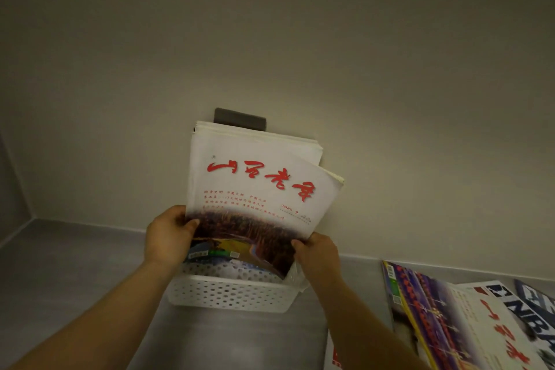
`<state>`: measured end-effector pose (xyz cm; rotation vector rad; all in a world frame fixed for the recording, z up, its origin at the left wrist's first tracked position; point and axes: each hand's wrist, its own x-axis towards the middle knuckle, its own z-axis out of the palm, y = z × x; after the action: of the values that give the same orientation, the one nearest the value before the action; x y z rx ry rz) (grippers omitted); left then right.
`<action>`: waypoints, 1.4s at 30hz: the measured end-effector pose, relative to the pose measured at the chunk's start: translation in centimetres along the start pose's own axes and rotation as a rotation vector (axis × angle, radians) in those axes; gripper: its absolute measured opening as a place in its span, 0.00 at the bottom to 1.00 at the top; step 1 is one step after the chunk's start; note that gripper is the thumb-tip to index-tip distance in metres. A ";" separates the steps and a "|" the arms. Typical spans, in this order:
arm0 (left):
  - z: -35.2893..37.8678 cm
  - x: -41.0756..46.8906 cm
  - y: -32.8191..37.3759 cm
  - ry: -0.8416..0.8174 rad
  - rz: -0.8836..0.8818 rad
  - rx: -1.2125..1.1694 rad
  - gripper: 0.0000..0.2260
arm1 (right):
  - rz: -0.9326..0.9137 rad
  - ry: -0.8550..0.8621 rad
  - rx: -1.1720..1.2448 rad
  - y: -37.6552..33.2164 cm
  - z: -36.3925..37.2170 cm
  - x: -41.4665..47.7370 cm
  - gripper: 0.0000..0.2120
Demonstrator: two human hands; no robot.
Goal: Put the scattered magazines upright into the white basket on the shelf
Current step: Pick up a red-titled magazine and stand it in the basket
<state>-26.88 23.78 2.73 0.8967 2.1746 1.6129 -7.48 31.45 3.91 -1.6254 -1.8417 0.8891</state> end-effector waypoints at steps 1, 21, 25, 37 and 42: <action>0.2 0.0 0.0 0.011 -0.013 -0.005 0.08 | -0.006 0.010 0.006 0.1 0.1 0.1 0.11; 1.4 1.2 1.2 -0.201 0.023 -0.198 0.17 | -0.080 -0.023 0.303 -1.1 2.6 1.2 0.33; 1.1 -0.9 1.4 -0.102 0.066 -0.070 0.23 | -0.103 0.000 0.296 -0.5 1.7 0.8 0.30; 6.8 -13.8 5.8 -0.233 0.302 0.146 0.09 | -0.061 0.091 0.145 8.5 -8.1 -3.2 0.14; 12.0 -19.8 7.7 -0.373 0.258 0.156 0.06 | 0.002 0.154 0.042 16.6 -15.4 -4.3 0.10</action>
<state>-2.56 21.74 3.40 1.4464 2.0016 1.2584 15.38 30.26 1.40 -1.6229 -1.7063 0.7749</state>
